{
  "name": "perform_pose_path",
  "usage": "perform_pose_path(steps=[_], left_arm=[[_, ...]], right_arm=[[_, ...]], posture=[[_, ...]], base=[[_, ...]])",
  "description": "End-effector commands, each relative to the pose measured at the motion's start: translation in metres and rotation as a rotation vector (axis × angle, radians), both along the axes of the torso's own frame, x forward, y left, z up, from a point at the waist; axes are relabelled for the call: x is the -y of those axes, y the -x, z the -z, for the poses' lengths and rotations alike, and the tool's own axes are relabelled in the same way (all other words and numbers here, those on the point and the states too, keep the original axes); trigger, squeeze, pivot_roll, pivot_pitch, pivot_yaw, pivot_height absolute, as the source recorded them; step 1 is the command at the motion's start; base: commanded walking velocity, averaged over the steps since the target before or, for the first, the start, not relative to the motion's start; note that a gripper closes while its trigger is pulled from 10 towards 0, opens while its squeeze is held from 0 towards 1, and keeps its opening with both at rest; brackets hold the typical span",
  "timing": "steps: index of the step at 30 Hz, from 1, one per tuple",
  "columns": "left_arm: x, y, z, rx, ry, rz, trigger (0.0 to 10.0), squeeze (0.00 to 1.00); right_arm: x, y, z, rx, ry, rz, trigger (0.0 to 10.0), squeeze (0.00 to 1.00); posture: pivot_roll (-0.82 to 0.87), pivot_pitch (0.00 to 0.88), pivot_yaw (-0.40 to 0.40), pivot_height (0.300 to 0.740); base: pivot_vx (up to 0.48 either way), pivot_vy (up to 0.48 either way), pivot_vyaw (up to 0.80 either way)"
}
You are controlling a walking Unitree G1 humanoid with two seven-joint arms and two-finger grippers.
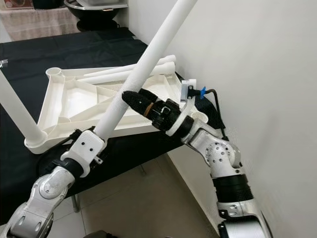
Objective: Building children table
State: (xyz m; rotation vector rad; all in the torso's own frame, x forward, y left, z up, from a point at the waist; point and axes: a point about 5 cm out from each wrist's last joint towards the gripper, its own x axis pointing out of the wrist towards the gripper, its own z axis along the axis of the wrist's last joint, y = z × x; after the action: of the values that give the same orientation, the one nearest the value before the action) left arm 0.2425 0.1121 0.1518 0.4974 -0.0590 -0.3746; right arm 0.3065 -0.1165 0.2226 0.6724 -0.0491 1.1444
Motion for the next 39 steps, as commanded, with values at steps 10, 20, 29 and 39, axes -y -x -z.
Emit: perform_pose_path(steps=[10,20,29,39], left_arm=[[0.011,0.006,0.002,0.009,-0.003,0.043,10.0,0.00],[0.016,0.004,0.000,0.019,0.002,0.060,10.0,0.00],[0.016,0.003,-0.002,0.025,0.003,0.062,10.0,0.00],[0.018,0.004,0.000,0.022,0.003,0.070,10.0,0.00]], right_arm=[[-0.006,-0.005,0.000,-0.048,0.024,0.042,10.0,0.00],[-0.021,-0.007,0.000,-0.067,-0.002,0.063,10.0,0.00],[-0.029,-0.005,0.000,-0.060,0.006,0.067,10.0,0.00],[-0.032,-0.002,0.003,-0.026,0.052,0.084,10.0,0.00]], posture=[[-0.01,0.021,-0.056,0.740],[-0.01,0.018,-0.052,0.740],[-0.01,0.014,-0.051,0.740],[-0.01,0.010,-0.047,0.740]], base=[[0.000,0.000,0.00],[0.000,0.000,0.00],[0.000,0.000,0.00],[0.000,0.000,0.00]])
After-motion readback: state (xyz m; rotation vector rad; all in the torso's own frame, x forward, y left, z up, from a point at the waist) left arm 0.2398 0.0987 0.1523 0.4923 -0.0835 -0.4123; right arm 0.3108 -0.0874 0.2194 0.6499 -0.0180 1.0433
